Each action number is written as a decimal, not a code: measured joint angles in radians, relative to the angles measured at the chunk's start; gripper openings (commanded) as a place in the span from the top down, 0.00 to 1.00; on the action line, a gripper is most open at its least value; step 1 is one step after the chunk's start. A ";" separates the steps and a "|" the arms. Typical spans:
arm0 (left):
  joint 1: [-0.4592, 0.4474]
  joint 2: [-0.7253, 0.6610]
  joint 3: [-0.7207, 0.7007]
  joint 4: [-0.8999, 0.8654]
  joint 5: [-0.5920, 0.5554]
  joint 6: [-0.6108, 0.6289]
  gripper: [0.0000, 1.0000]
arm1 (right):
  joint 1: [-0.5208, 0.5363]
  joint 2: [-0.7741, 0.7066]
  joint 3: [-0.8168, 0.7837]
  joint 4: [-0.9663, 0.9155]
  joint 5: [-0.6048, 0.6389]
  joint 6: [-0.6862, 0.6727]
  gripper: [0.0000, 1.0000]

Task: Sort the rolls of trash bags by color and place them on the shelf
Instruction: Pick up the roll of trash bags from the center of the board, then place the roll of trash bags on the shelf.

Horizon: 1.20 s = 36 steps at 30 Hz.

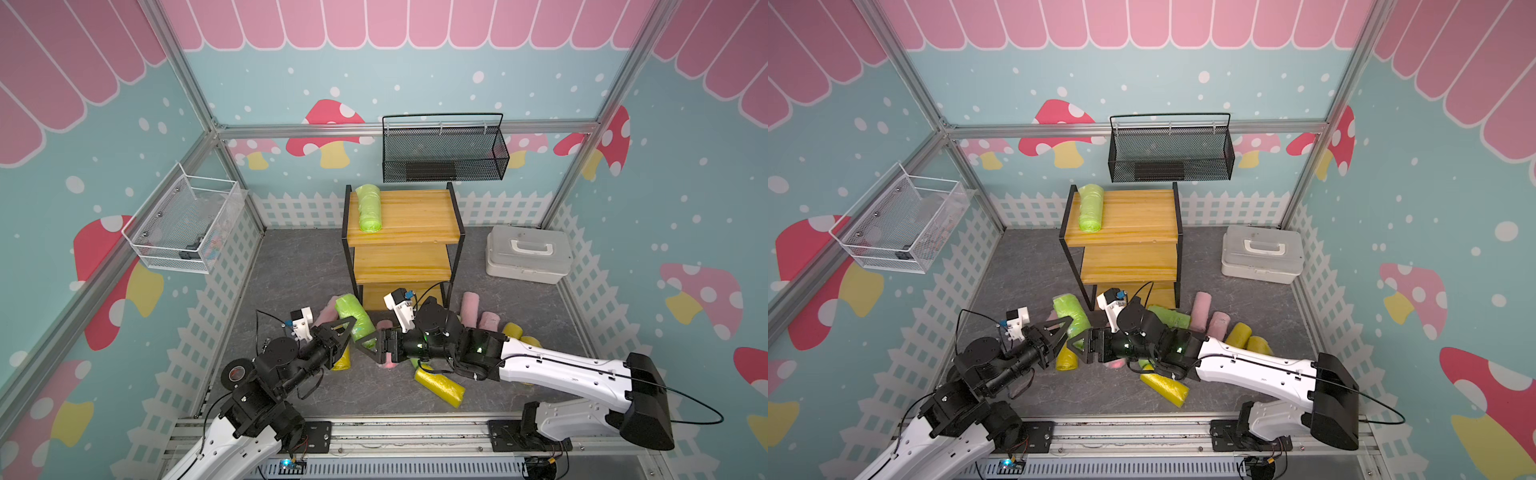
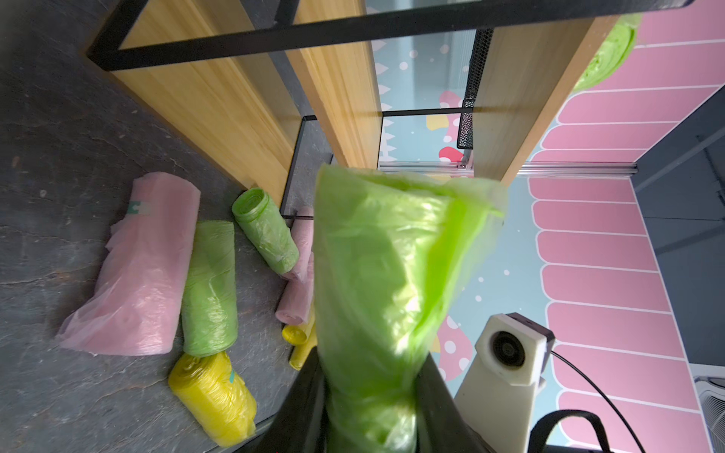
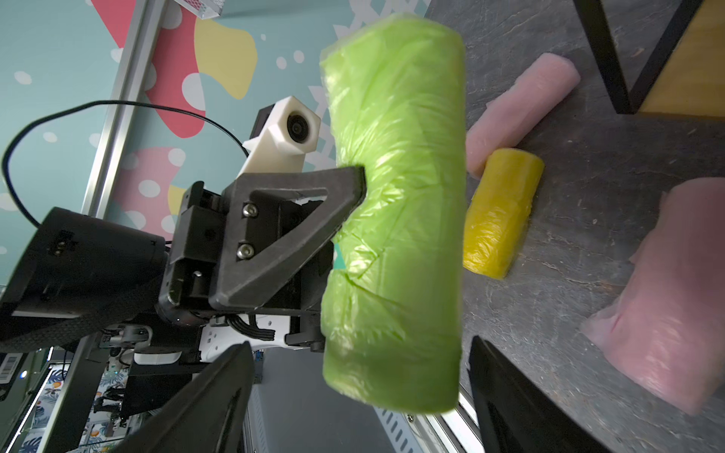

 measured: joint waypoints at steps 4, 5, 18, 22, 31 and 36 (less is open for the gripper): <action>-0.008 0.000 0.000 0.026 -0.012 -0.020 1.00 | 0.003 0.000 -0.022 0.032 0.039 0.033 0.18; -0.012 0.000 0.000 0.034 -0.016 -0.025 1.00 | 0.003 0.000 -0.029 0.036 0.046 0.040 0.20; -0.053 0.000 -0.019 0.074 -0.054 -0.051 1.00 | 0.004 0.022 -0.039 0.090 0.088 0.090 0.40; -0.056 0.000 -0.026 0.082 -0.060 -0.060 1.00 | 0.008 0.040 -0.016 0.084 0.092 0.084 0.60; -0.060 0.035 -0.003 0.056 -0.067 -0.037 0.01 | 0.008 0.036 0.026 -0.025 0.124 0.034 1.00; -0.061 0.055 0.193 -0.162 -0.128 0.097 0.01 | 0.009 -0.012 0.106 -0.209 0.190 -0.082 1.00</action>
